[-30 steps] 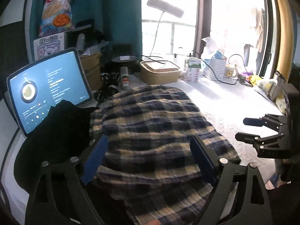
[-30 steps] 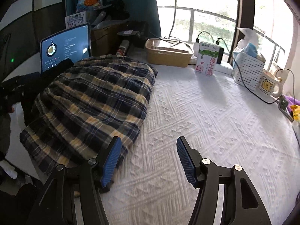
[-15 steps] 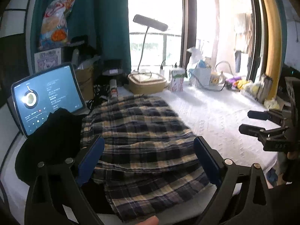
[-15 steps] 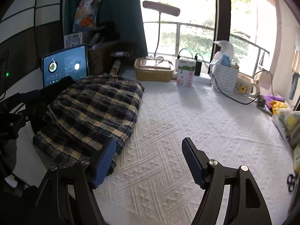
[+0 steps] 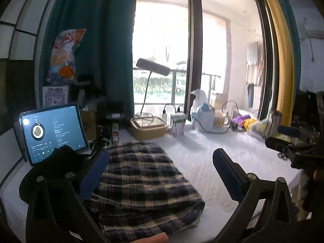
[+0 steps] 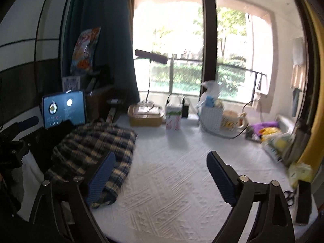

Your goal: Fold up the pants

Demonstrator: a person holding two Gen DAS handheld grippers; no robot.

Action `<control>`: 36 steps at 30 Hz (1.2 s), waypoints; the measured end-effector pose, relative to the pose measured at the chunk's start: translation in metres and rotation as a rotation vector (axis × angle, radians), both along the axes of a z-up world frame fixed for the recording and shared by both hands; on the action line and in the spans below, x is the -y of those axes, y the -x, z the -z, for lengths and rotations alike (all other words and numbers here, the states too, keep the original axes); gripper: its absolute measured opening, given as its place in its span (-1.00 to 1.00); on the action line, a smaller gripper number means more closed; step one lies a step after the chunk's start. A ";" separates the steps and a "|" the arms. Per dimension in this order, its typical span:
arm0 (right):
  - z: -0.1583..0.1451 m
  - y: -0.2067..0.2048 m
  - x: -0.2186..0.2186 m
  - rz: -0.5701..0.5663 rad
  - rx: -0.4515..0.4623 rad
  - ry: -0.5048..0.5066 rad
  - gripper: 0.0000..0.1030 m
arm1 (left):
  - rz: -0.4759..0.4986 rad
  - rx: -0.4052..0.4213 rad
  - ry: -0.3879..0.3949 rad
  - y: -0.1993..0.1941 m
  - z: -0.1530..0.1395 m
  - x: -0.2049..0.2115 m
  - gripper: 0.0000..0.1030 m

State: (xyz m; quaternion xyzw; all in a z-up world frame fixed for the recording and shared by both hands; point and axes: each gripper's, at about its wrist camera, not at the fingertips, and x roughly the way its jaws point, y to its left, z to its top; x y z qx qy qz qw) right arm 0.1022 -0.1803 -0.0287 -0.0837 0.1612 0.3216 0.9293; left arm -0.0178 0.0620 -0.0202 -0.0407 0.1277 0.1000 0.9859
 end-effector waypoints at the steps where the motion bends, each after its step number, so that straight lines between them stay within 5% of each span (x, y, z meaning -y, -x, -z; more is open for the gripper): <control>1: -0.003 0.003 0.003 0.008 0.010 -0.005 0.89 | -0.009 0.010 0.001 0.002 -0.002 0.000 0.97; 9: -0.031 0.023 0.023 0.104 0.103 -0.031 1.00 | -0.089 0.086 -0.041 0.015 -0.019 0.006 0.98; 21: -0.048 0.039 0.041 0.217 0.158 -0.051 1.00 | -0.069 0.166 -0.099 0.027 -0.047 0.025 0.98; 36: -0.048 0.050 0.034 0.198 0.155 -0.061 1.00 | -0.117 0.136 -0.057 0.030 -0.039 0.015 0.98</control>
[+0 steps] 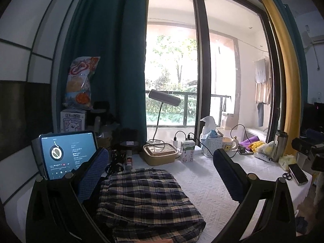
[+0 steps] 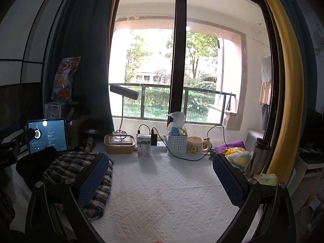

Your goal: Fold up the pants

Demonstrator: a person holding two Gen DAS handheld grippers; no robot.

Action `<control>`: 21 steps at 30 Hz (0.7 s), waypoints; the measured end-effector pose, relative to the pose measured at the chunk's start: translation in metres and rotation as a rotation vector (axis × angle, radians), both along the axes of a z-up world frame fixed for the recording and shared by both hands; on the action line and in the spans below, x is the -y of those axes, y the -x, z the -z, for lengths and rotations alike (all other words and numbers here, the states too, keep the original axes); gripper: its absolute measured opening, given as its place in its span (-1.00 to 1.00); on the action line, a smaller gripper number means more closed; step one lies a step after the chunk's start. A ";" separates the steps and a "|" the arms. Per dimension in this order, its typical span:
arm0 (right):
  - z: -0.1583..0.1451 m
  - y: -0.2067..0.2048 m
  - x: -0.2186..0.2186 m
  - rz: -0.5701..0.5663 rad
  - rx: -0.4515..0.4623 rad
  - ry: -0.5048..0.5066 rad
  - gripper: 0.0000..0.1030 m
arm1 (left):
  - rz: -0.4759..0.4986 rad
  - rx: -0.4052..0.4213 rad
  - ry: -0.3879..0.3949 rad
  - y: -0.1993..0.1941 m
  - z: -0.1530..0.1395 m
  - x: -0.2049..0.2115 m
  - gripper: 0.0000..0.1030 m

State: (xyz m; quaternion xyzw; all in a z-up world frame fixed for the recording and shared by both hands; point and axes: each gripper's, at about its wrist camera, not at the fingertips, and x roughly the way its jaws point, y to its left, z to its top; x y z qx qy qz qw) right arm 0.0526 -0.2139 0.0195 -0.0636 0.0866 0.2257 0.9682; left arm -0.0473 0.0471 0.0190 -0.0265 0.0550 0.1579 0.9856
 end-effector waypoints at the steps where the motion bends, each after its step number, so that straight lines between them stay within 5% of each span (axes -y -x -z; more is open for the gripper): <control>1: 0.000 0.001 0.000 0.000 -0.002 -0.002 1.00 | -0.002 -0.005 0.001 -0.001 0.001 -0.001 0.98; 21: 0.005 -0.002 -0.001 -0.006 -0.023 0.001 1.00 | 0.001 -0.019 -0.015 0.000 0.002 0.010 0.98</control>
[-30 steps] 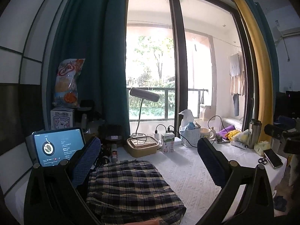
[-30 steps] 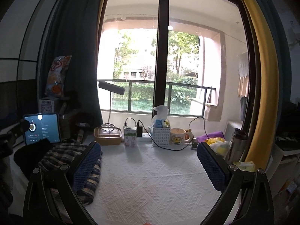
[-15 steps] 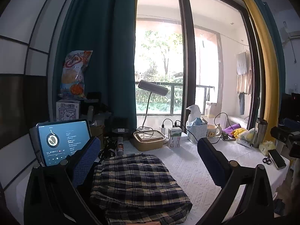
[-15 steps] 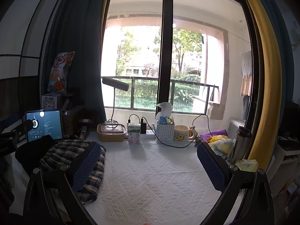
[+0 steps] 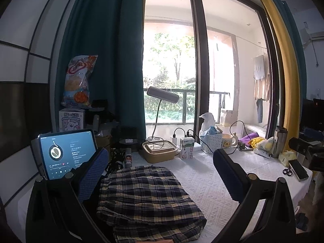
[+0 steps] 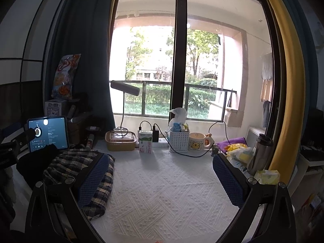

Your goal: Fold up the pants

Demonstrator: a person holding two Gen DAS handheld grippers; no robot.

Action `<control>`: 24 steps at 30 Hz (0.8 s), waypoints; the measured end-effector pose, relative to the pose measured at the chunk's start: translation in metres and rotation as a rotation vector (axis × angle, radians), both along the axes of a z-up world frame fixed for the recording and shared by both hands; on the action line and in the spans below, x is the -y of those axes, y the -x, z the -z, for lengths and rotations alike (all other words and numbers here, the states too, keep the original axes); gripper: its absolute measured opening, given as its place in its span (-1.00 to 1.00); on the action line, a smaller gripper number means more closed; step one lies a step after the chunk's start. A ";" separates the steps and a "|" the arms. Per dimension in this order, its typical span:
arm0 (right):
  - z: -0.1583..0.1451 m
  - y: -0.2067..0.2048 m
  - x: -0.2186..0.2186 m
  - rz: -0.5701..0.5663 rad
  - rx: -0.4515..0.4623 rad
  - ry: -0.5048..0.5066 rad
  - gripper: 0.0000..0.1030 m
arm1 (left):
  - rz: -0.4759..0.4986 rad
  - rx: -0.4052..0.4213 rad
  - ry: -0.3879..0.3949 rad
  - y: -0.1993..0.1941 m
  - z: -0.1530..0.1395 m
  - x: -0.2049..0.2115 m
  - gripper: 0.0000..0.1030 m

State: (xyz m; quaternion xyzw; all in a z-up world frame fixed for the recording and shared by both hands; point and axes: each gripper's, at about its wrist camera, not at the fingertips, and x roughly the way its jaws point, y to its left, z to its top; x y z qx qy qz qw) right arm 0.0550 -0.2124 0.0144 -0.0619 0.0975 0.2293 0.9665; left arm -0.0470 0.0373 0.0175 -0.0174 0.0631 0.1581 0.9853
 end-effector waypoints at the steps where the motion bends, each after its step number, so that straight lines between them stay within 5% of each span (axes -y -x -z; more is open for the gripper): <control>1: 0.000 0.000 0.000 0.000 0.001 0.000 1.00 | 0.000 0.001 -0.002 0.000 0.000 0.001 0.98; 24: 0.001 -0.001 -0.001 0.002 -0.004 -0.002 1.00 | 0.008 0.000 -0.006 0.000 0.000 0.004 0.98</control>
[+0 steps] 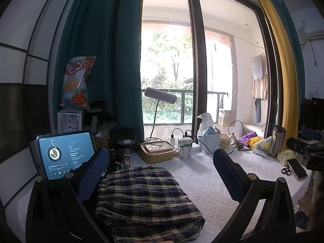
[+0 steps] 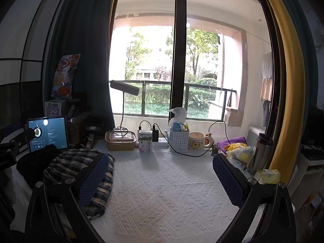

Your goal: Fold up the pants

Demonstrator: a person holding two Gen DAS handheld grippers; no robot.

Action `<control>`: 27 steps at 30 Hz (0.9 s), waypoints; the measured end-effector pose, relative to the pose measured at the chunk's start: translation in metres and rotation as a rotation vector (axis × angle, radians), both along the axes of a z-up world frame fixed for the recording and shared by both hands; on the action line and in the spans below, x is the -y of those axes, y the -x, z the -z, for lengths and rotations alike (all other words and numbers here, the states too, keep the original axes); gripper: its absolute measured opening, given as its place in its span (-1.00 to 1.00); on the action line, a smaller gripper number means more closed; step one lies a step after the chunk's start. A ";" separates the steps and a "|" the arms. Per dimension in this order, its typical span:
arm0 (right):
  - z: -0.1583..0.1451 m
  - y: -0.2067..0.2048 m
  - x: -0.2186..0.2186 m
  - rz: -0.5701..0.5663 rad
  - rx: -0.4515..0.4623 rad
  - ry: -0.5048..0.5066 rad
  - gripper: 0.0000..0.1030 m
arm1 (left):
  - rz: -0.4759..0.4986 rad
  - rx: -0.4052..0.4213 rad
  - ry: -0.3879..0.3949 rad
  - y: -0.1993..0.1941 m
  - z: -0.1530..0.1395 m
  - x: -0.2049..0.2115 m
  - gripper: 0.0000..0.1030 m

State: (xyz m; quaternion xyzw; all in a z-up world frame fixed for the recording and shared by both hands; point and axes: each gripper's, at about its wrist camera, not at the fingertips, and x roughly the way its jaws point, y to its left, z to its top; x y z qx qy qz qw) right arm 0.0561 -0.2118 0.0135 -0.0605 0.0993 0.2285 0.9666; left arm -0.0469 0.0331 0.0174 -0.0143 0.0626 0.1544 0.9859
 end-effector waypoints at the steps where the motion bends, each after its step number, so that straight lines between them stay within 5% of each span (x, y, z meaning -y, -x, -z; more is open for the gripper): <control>1: 0.000 0.000 0.000 0.000 0.000 0.000 1.00 | 0.000 0.000 -0.001 0.000 0.000 0.000 0.98; 27: 0.001 0.001 0.000 0.003 -0.002 0.000 1.00 | 0.007 -0.001 -0.007 0.000 0.000 0.004 0.98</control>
